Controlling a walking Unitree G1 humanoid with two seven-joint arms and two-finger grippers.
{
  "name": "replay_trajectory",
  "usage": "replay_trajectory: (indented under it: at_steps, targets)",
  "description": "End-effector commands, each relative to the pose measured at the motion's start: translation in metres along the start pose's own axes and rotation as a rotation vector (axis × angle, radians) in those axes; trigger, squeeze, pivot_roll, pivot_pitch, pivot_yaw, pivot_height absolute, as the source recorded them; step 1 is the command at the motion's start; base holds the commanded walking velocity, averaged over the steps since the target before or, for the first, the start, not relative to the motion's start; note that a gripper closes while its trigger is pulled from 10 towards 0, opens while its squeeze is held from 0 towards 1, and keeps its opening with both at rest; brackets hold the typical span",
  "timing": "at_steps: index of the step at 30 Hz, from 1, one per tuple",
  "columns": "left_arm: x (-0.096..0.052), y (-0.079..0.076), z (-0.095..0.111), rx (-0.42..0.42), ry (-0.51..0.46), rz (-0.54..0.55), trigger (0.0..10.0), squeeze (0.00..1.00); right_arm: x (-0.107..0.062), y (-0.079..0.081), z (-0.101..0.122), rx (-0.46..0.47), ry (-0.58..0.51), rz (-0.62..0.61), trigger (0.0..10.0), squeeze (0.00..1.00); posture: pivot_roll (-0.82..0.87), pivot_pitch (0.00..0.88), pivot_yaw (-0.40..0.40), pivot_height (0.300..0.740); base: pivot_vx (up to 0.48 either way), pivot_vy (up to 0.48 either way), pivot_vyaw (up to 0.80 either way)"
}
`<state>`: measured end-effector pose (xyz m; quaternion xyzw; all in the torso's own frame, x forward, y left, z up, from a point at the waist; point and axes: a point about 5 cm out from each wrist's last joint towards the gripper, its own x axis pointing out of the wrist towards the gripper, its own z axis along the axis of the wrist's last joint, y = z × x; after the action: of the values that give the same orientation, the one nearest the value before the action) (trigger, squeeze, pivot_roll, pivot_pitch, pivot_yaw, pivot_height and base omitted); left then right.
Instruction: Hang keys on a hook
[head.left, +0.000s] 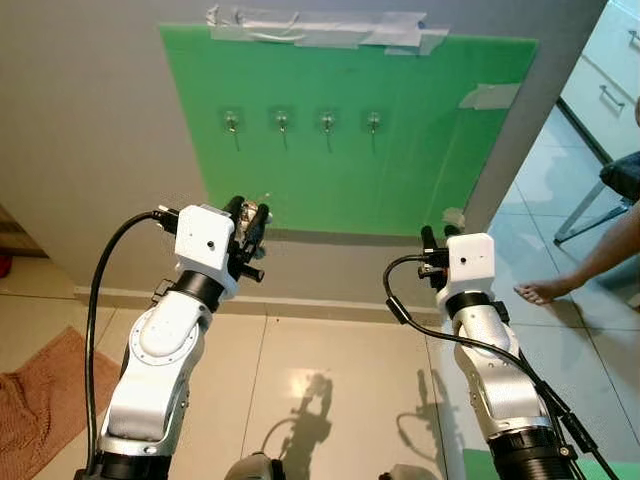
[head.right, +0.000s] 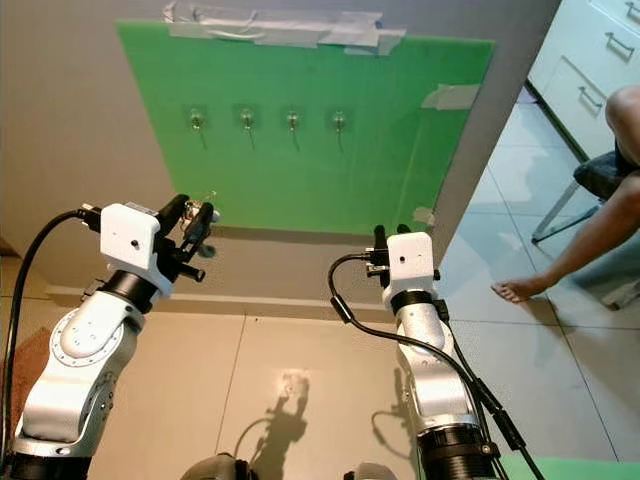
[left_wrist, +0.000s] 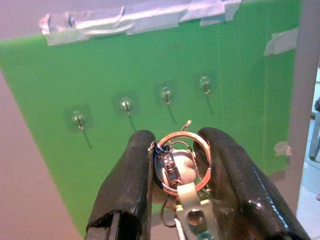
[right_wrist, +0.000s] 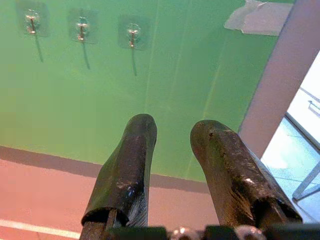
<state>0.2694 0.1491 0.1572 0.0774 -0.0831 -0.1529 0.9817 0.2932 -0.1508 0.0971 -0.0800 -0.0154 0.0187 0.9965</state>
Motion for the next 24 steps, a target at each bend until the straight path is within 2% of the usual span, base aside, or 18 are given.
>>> replay_trajectory:
  at_steps: [1, 6, 10, 19, 24]
  targets:
    - [0.0013, 0.0013, -0.0008, -0.016, 0.002, 0.004, 0.0, 0.0, -0.0015, -0.0006, -0.0016, 0.01, 0.003, -0.003, 10.0, 0.0, -0.1, 0.062, 0.042, 0.715, 0.0, 0.0, 0.0]
    - [0.0022, 0.0014, -0.0036, -0.053, 0.019, 0.021, 0.0, 0.0, -0.0016, -0.0034, -0.002, 0.008, 0.008, -0.002, 10.0, 0.0, -0.1, 0.067, 0.033, 0.715, 0.0, 0.384, 0.0]
    - [0.0023, 0.0016, -0.0039, -0.043, 0.018, 0.029, 0.0, 0.0, 0.0002, -0.0016, -0.0009, 0.008, 0.008, 0.007, 10.0, 0.0, -0.09, 0.071, 0.029, 0.715, 0.0, 0.446, 0.0]
    - [0.0013, 0.0013, -0.003, -0.033, 0.013, 0.029, 0.0, 0.0, 0.0007, -0.0007, 0.0012, 0.005, -0.004, 0.013, 10.0, 0.0, -0.09, 0.074, 0.025, 0.715, 0.0, 0.0, 0.0]
    - [0.0019, -0.0005, -0.0014, -0.015, 0.004, 0.014, 0.0, 0.0, 0.0005, -0.0011, 0.0019, 0.01, -0.011, 0.014, 10.0, 0.0, -0.09, 0.074, 0.025, 0.74, 0.0, 0.0, 0.0]
